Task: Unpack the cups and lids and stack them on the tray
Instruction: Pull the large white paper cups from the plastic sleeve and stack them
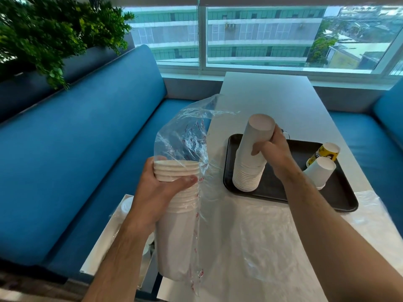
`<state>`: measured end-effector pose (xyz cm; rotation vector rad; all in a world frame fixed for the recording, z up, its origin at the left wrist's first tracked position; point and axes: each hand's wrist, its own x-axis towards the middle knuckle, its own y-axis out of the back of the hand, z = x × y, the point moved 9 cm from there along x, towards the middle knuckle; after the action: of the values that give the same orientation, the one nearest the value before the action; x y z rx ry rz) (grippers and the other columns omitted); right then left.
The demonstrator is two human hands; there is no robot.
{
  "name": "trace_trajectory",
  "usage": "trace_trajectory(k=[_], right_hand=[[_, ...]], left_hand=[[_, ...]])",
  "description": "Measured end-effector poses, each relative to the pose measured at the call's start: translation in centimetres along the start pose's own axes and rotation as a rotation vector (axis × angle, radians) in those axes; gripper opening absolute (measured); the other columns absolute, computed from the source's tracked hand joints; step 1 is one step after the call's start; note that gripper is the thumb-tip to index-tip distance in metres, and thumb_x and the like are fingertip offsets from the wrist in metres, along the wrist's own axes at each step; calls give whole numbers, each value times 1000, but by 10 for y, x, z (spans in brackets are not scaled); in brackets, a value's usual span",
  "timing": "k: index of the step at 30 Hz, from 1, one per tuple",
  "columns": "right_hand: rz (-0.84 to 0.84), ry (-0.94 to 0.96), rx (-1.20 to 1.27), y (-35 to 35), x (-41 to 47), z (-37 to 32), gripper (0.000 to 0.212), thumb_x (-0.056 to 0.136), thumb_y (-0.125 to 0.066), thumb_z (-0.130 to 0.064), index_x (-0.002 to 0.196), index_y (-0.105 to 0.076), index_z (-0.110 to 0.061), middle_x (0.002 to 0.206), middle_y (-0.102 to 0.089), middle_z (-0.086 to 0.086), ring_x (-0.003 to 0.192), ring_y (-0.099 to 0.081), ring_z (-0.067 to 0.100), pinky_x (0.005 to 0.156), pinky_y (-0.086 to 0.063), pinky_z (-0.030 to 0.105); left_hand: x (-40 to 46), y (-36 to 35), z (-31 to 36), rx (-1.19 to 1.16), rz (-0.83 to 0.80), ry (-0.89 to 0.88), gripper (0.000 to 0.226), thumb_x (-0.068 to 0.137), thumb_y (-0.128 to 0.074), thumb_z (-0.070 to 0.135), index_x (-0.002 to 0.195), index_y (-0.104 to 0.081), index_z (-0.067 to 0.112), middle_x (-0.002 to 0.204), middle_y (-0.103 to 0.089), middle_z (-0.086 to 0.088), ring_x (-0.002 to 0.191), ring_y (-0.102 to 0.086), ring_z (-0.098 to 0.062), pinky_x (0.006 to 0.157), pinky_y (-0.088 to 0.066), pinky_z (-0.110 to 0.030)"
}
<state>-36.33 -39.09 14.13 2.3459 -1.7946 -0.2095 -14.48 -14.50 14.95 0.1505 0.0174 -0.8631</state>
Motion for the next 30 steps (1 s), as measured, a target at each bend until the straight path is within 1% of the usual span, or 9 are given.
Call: trace_trajectory(k=[5,10,13,15,18,21,23,27,30], right_hand=[[-27,-43,18,-5,2,21,86,49,-62,-10,133,-51,-27,118,-62,0,116,-54,26,97,-50,44],[76,4,-186,5,0,13,102,58,-77,-14,144,-28,-38,143,-34,0,133,-32,26,110,-35,55],[350,184,-175,23,-26,-17,82,70,-78,-21,140,-39,-34,141,-35,-3,125,-32,12,102,-31,45],[428,307,-107,24,-47,-37,57,70,-71,-20,123,-55,-30,127,-47,-11,116,-43,9,97,-40,39],[120,361,-11,-9,-63,-57,30,78,-68,-6,98,-66,-29,108,-66,-13,94,-62,7,78,-50,29],[-348,355,-74,-59,-86,-70,27,87,-71,-5,100,-70,-29,114,-68,-10,90,-64,2,78,-47,14],[-553,350,-161,-81,-96,-68,23,89,-75,-18,107,-71,-32,118,-66,-14,97,-64,3,83,-49,15],[-686,305,-227,-94,-98,-61,16,91,-73,-30,107,-73,-35,110,-70,-18,98,-65,9,92,-52,27],[-748,343,-238,-99,-101,-63,11,92,-73,-22,99,-73,-30,98,-72,-13,91,-66,6,83,-47,15]], left_hand=[[-1,-2,3,-2,-5,-12,80,46,-92,37,117,-57,26,109,-71,3,96,-70,-11,87,-57,-32],[2,0,4,8,1,-18,83,44,-99,36,116,-57,27,108,-70,4,97,-70,-12,88,-56,-33],[2,1,6,7,4,-28,83,45,-97,36,116,-57,26,108,-70,5,95,-70,-10,87,-56,-31],[2,0,7,6,4,-32,82,45,-97,37,116,-57,26,108,-70,4,95,-70,-10,87,-56,-31],[1,-3,8,3,-4,-32,80,44,-94,37,115,-57,26,107,-70,4,95,-70,-10,87,-56,-32],[1,-7,9,19,-18,-39,84,43,-101,33,114,-56,27,107,-70,5,94,-69,-9,85,-56,-32],[0,-11,10,25,-31,-45,81,45,-98,34,114,-56,28,106,-71,6,93,-70,-8,83,-56,-31],[-3,-14,13,30,-49,-58,85,44,-100,33,116,-55,26,108,-70,4,94,-69,-8,83,-57,-28],[-6,-15,13,47,-80,-56,89,41,-101,35,116,-55,28,107,-69,6,93,-68,-4,77,-54,-22]])
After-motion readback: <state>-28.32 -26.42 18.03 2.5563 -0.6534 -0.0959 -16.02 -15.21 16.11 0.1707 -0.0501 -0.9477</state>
